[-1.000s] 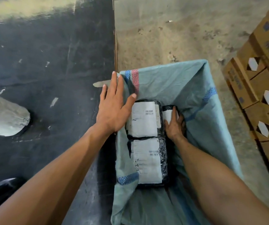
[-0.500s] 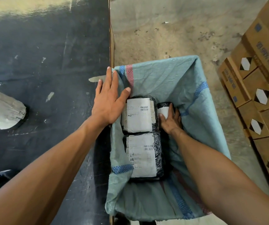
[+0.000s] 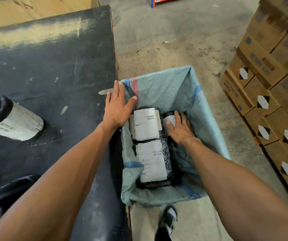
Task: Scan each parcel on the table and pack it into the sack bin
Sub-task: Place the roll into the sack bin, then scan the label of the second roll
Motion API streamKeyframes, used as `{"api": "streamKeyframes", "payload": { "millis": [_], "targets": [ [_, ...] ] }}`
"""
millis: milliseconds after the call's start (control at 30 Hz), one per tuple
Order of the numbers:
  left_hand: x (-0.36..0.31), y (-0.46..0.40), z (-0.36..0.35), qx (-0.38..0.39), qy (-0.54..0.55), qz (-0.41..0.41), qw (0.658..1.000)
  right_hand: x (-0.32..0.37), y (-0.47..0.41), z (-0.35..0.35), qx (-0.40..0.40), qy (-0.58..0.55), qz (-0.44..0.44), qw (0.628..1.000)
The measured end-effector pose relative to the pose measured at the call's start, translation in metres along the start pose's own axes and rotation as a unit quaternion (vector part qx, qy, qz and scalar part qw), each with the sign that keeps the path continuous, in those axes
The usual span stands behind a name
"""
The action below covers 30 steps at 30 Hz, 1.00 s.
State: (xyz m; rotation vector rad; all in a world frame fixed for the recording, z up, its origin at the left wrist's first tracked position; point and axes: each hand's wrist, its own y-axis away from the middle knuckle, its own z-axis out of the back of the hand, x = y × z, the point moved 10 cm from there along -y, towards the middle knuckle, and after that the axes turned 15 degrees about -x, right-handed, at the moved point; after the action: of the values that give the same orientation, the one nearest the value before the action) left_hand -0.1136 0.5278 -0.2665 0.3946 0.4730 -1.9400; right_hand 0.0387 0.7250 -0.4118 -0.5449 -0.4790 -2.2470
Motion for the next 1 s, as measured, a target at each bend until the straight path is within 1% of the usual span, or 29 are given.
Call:
{"api": "streamKeyframes", "payload": {
  "millis": [100, 200, 300, 367, 433, 500, 567, 667, 800, 900, 1000],
  "targets": [
    [-0.005, 0.003, 0.006, 0.010, 0.041, 0.014, 0.999, 0.009, 0.016, 0.024, -0.005, -0.007, 0.011, 1.000],
    [-0.003, 0.010, 0.010, 0.043, 0.128, 0.064, 0.989, 0.018, 0.040, 0.044, -0.010, -0.007, 0.024, 1.000],
    [-0.005, 0.015, 0.028, 0.057, 0.283, 0.090, 0.953, 0.025, 0.065, 0.063, -0.017, 0.015, 0.039, 0.999],
    [-0.006, 0.022, 0.043, 0.051, 0.312, 0.086, 0.945, 0.027, 0.081, 0.075, -0.024, 0.029, 0.041, 0.998],
    [-0.003, 0.034, 0.061, 0.043, 0.282, 0.086, 0.955, 0.026, 0.097, 0.086, -0.029, 0.044, 0.035, 0.998],
    [0.004, 0.040, 0.074, 0.039, 0.235, 0.062, 0.969, 0.028, 0.108, 0.098, -0.036, 0.066, 0.035, 0.997],
    [0.008, 0.043, 0.092, 0.045, 0.199, 0.022, 0.979, 0.039, 0.118, 0.109, -0.050, 0.081, 0.034, 0.995],
    [0.012, 0.047, 0.125, 0.050, 0.115, -0.075, 0.989, 0.072, 0.133, 0.122, -0.068, 0.074, 0.031, 0.994],
    [0.030, 0.044, 0.168, 0.054, 0.011, -0.164, 0.985, 0.127, 0.148, 0.133, -0.101, 0.068, 0.056, 0.991],
    [0.045, 0.041, 0.197, 0.060, -0.039, -0.214, 0.974, 0.165, 0.160, 0.134, -0.114, 0.064, 0.068, 0.989],
    [0.059, 0.037, 0.226, 0.064, -0.091, -0.249, 0.962, 0.210, 0.173, 0.132, -0.117, 0.057, 0.099, 0.987]
  ]
}}
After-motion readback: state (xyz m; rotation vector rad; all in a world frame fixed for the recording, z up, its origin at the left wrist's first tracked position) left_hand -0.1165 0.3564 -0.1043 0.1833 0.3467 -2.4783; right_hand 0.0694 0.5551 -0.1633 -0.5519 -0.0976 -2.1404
